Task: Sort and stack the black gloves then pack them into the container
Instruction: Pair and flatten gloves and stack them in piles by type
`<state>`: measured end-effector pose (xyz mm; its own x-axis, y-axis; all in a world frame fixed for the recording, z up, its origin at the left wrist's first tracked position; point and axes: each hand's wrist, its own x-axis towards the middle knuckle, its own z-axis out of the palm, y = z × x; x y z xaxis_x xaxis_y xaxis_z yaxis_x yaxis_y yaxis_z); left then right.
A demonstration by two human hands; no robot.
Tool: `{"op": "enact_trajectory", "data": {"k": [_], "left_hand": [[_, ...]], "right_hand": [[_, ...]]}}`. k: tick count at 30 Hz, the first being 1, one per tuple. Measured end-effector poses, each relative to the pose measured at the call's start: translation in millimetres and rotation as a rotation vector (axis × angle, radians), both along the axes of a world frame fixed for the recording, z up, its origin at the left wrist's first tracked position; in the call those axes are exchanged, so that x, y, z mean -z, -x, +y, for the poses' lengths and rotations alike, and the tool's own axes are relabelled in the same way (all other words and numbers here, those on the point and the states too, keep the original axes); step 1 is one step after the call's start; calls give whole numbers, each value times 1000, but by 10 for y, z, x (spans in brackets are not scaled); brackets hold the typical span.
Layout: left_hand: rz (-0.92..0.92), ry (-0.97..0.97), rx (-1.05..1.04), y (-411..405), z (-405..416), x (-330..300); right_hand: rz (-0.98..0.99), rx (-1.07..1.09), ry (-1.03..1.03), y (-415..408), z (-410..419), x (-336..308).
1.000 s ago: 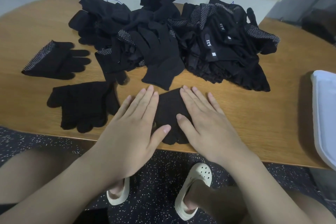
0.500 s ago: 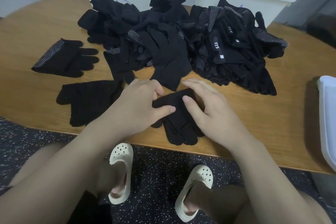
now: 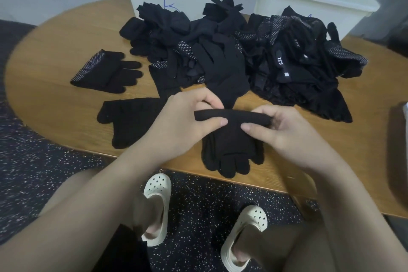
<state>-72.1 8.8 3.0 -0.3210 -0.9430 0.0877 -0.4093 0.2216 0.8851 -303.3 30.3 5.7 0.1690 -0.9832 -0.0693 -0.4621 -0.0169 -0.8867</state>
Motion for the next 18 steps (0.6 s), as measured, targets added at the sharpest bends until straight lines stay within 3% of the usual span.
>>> {"op": "enact_trajectory", "data": {"k": [3, 7, 10, 18], "left_hand": [[221, -87, -97, -115, 35, -49], [363, -246, -130, -332, 129, -102], [410, -248, -182, -564, 190, -155], [355, -158, -408, -1228, 187, -55]], "right_hand": [[-253, 7, -36, -89, -6, -62], [-408, 4, -43, -380, -50, -67], [-495, 35, -60, -666, -88, -67], [-354, -31, -52, -1325, -186, 72]]}}
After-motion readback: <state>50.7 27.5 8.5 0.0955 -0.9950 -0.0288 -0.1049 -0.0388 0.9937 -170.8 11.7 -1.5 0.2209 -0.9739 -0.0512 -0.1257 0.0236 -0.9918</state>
